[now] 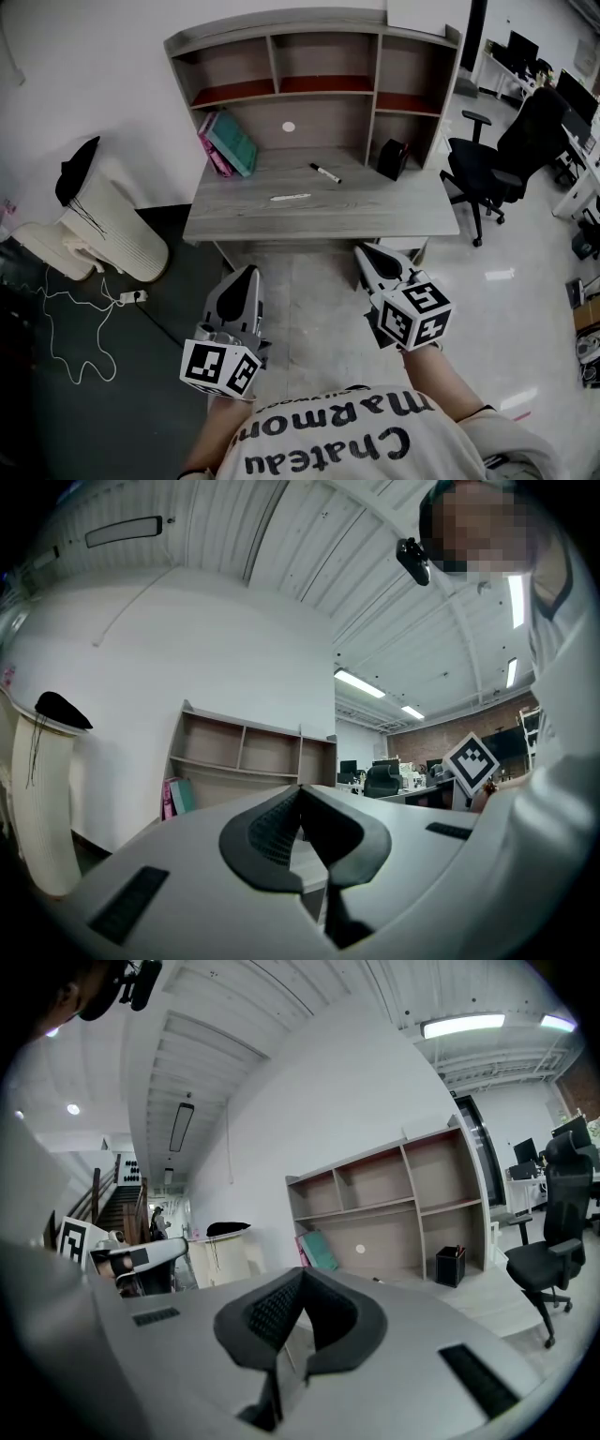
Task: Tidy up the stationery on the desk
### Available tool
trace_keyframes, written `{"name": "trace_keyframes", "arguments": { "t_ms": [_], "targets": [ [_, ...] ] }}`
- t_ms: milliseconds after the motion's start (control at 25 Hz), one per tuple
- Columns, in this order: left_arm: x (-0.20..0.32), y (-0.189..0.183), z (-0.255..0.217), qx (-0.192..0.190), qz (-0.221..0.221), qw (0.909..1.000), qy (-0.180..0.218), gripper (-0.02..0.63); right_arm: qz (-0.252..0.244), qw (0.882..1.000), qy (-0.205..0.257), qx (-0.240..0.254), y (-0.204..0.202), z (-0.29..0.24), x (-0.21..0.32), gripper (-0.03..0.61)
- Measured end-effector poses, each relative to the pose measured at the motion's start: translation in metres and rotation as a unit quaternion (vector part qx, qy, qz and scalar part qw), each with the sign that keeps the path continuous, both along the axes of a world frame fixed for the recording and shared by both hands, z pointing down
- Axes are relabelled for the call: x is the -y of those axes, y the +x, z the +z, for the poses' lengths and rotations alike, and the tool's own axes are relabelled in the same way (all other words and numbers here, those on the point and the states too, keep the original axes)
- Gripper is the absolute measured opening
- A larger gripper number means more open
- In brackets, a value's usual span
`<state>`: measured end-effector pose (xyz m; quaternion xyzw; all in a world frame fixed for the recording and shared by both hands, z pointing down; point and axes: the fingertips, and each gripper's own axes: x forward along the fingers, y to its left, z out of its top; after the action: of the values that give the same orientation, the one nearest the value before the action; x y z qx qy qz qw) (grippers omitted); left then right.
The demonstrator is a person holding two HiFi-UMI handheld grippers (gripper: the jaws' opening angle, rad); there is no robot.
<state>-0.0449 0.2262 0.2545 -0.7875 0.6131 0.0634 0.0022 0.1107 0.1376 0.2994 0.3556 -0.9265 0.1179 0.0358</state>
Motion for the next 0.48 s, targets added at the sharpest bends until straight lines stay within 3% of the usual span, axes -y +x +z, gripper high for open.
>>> {"name": "trace_keyframes", "arguments": {
  "t_ms": [480],
  "targets": [
    [0.019, 0.001, 0.016, -0.010, -0.009, 0.9998, -0.015, 0.014, -0.006, 1.000, -0.014, -0.008, 0.005, 0.016, 0.022, 0.012]
  ]
}}
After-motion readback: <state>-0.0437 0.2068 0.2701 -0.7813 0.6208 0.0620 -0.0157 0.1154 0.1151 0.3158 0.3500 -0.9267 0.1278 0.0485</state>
